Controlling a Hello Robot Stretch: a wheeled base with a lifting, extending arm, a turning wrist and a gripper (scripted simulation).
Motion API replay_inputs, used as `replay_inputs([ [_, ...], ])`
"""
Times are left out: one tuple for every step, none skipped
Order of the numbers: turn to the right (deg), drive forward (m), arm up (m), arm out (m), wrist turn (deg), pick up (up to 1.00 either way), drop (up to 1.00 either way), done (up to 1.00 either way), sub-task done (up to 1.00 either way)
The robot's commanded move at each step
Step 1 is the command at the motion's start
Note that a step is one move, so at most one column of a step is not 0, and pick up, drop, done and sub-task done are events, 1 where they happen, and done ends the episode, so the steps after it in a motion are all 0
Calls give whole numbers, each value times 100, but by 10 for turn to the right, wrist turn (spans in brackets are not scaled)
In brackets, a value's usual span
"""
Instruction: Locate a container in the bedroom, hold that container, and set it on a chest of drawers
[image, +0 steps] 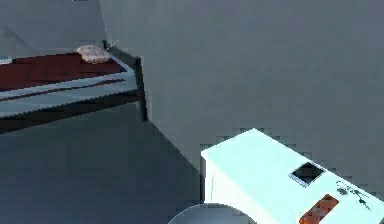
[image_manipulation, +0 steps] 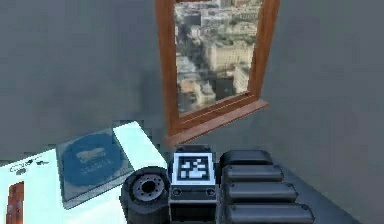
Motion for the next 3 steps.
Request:
replay_inputs([
  [0,5,0,0,0,0,0,0,0],
  [0,20,0,0,0,0,0,0,0],
  [270,0,0,0,0,0,0,0,0],
])
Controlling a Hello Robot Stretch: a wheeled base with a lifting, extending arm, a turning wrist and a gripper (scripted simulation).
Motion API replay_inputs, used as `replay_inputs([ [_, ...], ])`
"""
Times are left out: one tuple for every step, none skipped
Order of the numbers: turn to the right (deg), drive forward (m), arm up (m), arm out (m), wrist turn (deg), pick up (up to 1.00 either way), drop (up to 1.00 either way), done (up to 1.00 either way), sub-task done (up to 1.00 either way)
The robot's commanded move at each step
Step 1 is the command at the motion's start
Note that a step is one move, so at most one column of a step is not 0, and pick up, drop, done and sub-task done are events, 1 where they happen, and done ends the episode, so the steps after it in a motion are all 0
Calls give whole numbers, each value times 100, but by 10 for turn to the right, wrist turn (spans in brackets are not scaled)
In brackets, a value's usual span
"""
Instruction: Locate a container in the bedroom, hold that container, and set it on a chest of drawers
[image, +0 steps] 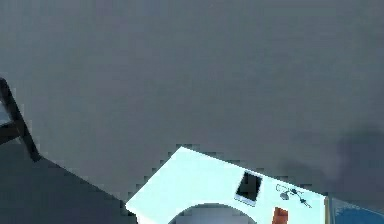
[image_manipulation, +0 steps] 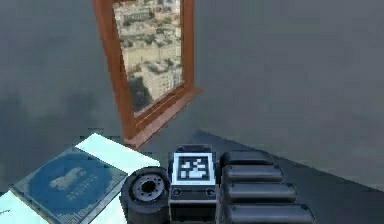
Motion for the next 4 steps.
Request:
replay_inputs([
  [-240,0,0,0,0,0,0,0,0],
  [0,0,0,24,0,0,0,0,0],
  [0,0,0,0,390,0,0,0,0],
  [0,0,-28,0,0,0,0,0,0],
])
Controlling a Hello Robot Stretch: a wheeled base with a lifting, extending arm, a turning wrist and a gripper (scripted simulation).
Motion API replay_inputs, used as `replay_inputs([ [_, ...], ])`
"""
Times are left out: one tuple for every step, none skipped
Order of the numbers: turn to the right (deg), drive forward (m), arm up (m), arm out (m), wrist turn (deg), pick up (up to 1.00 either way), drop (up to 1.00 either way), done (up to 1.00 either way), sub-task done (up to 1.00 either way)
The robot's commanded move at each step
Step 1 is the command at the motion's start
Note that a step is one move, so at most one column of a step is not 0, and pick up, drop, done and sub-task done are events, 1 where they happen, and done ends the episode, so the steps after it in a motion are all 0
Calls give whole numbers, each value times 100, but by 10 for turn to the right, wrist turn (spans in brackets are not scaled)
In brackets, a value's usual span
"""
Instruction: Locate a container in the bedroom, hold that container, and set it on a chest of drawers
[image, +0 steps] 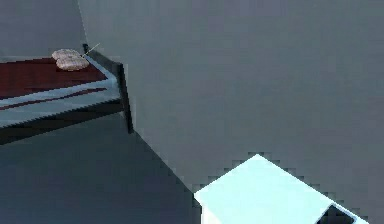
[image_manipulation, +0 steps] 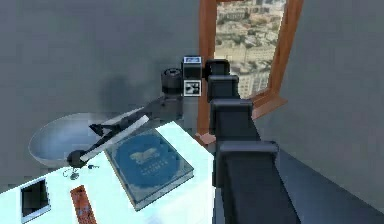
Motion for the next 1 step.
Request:
replay_inputs([
  [0,0,0,0,0,0,100,0,0],
])
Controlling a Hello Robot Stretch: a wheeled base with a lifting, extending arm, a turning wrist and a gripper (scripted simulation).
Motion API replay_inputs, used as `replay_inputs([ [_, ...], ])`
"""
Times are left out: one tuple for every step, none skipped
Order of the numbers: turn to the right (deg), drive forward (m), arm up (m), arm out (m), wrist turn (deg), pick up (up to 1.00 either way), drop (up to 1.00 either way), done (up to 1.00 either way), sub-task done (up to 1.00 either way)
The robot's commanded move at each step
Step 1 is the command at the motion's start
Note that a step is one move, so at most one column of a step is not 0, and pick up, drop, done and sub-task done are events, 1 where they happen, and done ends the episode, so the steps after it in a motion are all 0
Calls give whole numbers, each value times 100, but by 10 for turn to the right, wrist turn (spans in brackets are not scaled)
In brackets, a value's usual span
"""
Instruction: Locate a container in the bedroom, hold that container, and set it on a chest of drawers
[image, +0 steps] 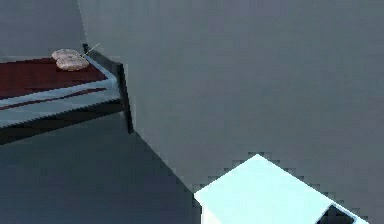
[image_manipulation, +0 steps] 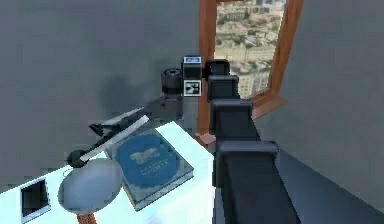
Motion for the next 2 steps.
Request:
replay_inputs([
  [0,0,0,-10,0,0,0,0,0],
  [0,0,0,0,0,0,0,100,0],
])
